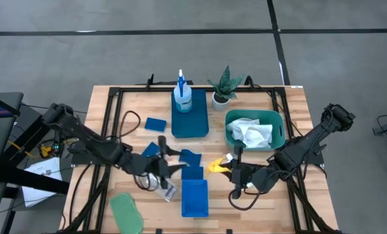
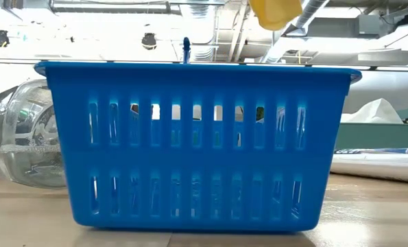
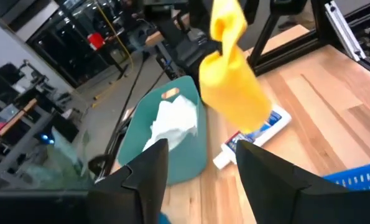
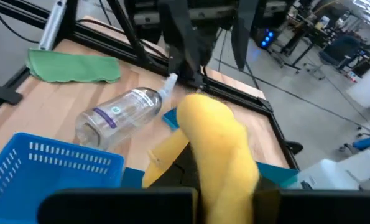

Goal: Pick & Place Kitchen Items
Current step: Put the yellow microfiber towel into the green bin

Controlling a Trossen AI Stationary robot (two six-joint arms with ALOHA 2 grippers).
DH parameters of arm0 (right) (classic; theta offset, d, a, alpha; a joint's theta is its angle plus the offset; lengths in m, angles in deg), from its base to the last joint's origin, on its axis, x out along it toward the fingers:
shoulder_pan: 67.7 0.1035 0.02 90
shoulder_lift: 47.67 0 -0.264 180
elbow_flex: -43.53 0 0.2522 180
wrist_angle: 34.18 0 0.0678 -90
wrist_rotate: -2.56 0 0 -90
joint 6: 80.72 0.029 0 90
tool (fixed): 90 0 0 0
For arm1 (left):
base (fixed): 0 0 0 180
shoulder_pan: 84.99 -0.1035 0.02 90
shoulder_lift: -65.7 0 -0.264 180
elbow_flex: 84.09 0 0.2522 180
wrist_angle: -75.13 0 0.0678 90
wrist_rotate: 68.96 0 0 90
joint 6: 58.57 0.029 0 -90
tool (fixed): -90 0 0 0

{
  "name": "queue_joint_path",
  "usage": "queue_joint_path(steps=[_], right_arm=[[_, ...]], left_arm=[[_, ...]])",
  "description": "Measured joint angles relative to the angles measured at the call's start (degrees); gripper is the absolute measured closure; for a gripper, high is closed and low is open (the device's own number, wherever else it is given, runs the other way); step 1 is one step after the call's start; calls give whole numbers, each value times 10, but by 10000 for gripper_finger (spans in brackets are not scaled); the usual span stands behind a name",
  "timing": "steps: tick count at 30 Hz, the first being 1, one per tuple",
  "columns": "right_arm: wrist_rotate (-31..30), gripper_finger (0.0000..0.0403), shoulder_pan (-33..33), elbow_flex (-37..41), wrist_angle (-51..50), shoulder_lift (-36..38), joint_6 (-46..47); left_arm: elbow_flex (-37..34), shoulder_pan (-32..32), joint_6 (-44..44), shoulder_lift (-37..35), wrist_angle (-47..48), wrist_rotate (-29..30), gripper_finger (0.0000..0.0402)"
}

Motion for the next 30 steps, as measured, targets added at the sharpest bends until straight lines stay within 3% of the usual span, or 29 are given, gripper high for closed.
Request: queue_joint_path(steps=[12, 18, 22, 30], right_arm=[[-104, 400, -1, 0, -91, 2, 67], [-180, 400, -1, 0, -201, 15, 168], [-218, 400, -3, 0, -326, 38, 306], [-254, 400, -5, 0, -657, 61, 708]], left_arm=[[-133, 14, -84, -197, -32, 15, 257], [-178, 13, -87, -245, -93, 15, 273], [-187, 13, -86, -249, -114, 14, 280], [-187, 13, -86, -248, -124, 14, 284]])
